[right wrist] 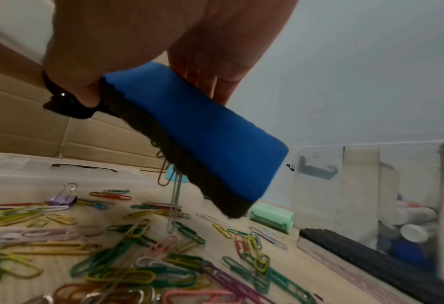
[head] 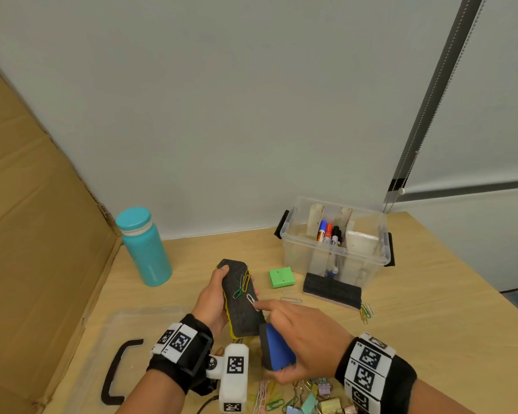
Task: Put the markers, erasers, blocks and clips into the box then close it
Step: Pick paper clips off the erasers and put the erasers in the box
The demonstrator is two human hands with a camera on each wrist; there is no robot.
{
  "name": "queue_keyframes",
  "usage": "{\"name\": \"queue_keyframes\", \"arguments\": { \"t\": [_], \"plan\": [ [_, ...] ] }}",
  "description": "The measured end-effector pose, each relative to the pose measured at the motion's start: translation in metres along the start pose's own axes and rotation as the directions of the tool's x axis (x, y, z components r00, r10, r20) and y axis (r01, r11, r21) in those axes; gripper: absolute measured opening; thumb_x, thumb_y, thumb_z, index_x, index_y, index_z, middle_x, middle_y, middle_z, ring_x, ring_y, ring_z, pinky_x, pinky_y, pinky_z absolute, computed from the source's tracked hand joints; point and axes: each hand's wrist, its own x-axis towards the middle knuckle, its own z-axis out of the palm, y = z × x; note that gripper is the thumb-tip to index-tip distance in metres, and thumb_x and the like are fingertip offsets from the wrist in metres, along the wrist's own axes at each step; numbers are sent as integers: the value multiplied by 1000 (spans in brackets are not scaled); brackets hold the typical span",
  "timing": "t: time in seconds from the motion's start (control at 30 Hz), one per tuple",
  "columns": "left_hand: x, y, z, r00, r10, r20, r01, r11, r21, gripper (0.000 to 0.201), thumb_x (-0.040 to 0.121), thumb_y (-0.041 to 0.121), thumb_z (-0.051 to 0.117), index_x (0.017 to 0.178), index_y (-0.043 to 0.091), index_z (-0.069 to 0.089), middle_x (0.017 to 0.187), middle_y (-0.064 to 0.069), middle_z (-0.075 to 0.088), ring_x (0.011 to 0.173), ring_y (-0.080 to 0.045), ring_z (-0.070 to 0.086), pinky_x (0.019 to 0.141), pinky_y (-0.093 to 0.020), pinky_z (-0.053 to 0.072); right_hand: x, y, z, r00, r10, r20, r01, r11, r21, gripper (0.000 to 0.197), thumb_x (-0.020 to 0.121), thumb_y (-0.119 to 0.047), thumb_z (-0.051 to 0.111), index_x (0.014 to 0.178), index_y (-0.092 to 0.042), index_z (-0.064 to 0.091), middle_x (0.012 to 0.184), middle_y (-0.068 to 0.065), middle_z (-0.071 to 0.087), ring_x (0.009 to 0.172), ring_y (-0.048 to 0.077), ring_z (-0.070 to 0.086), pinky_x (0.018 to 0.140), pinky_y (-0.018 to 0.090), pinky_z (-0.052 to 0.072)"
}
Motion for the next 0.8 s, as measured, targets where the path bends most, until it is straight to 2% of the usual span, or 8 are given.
{"name": "queue_keyframes", "arguments": {
  "t": [0.1,0.17,0.33,0.47,0.57,0.67,0.73,0.8],
  "plan": [
    [-1,0,-8,1000,8,-16,-8,1000,-7,42,97,37,35,104,5,63,107,-22,65,86,-34,63,82,-44,51,-7,4,-1,997,65,32,-66,997,31,67,74,-65,58,115,-15,40,115,1,49,91,19,51,74,24,37],
    [-2,0,-9,1000,2,-17,-2,1000,8,42,98,36,36,102,5,63,110,-22,64,88,-35,62,87,-45,49,-10,5,-2,995,81,60,-83,996,33,67,74,-64,60,114,-15,39,108,1,49,87,19,49,72,29,40],
    [-4,-6,2,999,-27,-21,28,999,41,40,98,32,38,113,2,60,106,-17,66,87,-27,63,79,-37,50,-2,0,-11,1000,23,11,-23,1000,18,61,74,-60,61,107,-12,42,151,1,29,115,19,47,81,24,40],
    [-4,-8,9,998,-56,2,55,997,49,41,96,34,42,110,0,61,99,-18,67,87,-27,63,81,-37,51,7,-9,-13,999,-34,22,33,999,34,61,77,-56,65,108,-7,46,159,1,13,122,18,45,79,18,29],
    [-4,-4,6,999,-50,1,50,999,-5,43,96,35,41,110,0,61,96,-18,66,81,-29,62,77,-39,52,4,-7,-9,998,-36,59,33,998,48,63,78,-55,66,111,-6,45,160,1,11,123,22,46,80,22,34],
    [-2,-2,-3,1000,-18,-11,18,1000,-5,46,97,36,37,118,1,59,106,-18,67,83,-28,63,74,-37,53,-3,-1,-6,991,-3,137,-2,999,38,64,78,-55,65,116,-11,39,153,2,26,108,26,55,78,29,43],
    [0,-3,-7,1000,-15,-7,15,1000,11,48,97,37,36,120,1,58,112,-19,66,86,-28,64,75,-37,52,-6,1,-6,986,-4,167,-1,1000,27,64,76,-55,65,116,-15,37,128,7,46,96,27,55,78,38,50],
    [0,-4,-8,1000,-18,4,18,999,30,48,97,37,37,121,1,58,111,-19,66,87,-27,64,75,-38,51,-6,3,-8,987,12,161,-12,1000,3,65,74,-56,65,116,-13,39,115,7,50,95,26,54,80,41,50]
  ]
}}
